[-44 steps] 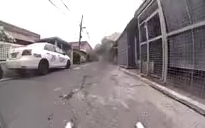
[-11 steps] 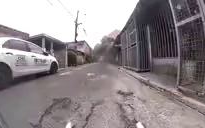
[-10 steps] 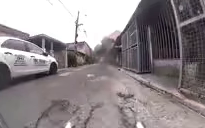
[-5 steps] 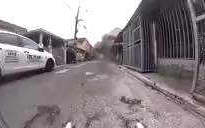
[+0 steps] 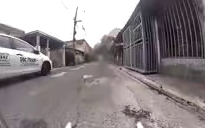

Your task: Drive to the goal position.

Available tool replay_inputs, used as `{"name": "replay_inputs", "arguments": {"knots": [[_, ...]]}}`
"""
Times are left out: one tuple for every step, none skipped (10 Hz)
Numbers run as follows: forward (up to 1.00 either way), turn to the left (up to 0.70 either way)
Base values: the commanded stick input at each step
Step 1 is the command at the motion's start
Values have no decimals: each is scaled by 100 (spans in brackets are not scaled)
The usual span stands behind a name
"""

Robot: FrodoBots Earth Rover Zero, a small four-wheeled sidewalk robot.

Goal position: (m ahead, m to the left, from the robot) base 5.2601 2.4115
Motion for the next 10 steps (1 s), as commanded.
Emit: {"name": "replay_inputs", "arguments": {"knots": [[69,0],[69,0],[69,0],[69,1],[69,1],[68,1],[68,1],[69,1],[69,1],[69,1]]}}
